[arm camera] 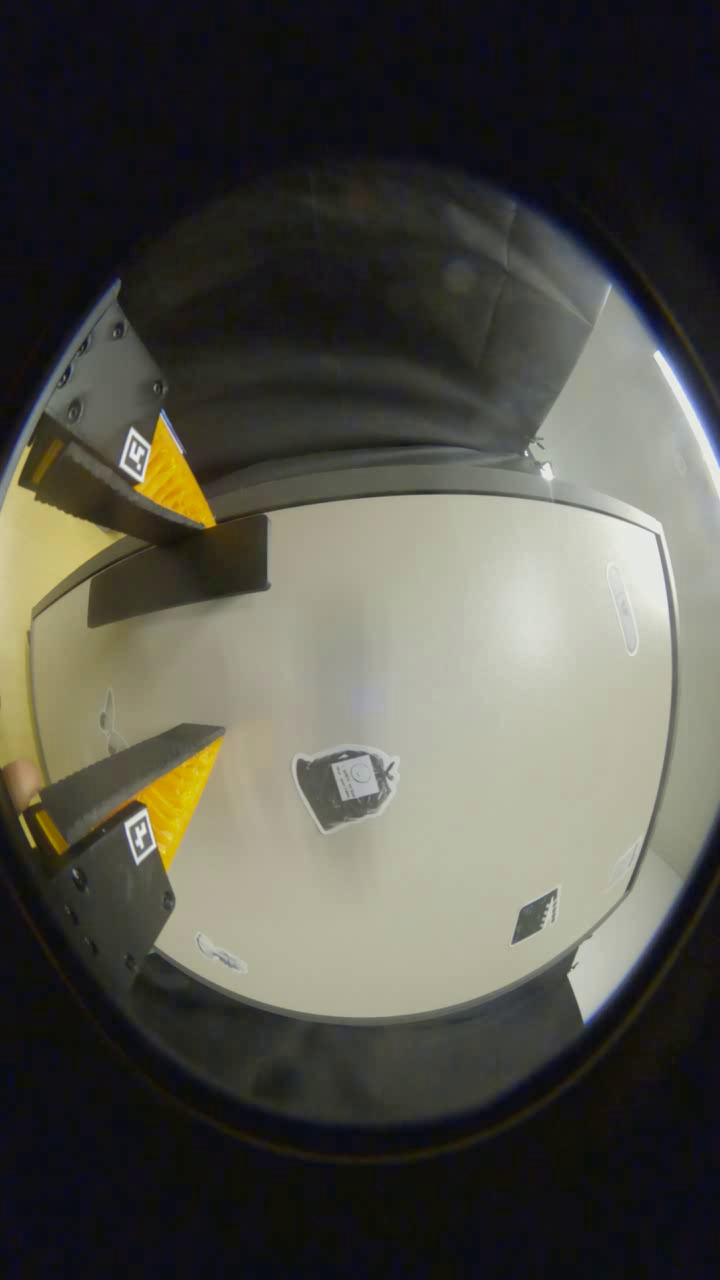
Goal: Open the shoe cabinet door, grab the shoes and put them into the shoe cabinet, then close the shoe cabinet door.
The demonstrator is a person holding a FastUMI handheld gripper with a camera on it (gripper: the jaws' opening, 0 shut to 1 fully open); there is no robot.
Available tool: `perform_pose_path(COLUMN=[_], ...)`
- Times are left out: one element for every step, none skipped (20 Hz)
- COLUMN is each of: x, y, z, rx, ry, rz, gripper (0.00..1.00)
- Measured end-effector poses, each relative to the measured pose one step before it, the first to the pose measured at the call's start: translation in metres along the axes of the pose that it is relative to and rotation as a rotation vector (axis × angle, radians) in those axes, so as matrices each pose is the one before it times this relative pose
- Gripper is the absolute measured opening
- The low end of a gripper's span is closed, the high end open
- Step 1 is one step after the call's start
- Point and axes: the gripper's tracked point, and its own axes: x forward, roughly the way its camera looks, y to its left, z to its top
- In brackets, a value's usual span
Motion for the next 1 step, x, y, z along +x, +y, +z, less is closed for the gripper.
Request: perform_pose_path(x=[0.00001], y=[0.00023], z=[-0.00022], rx=[-0.00038], ry=[-0.00070], rz=[0.00479], gripper=[1.00])
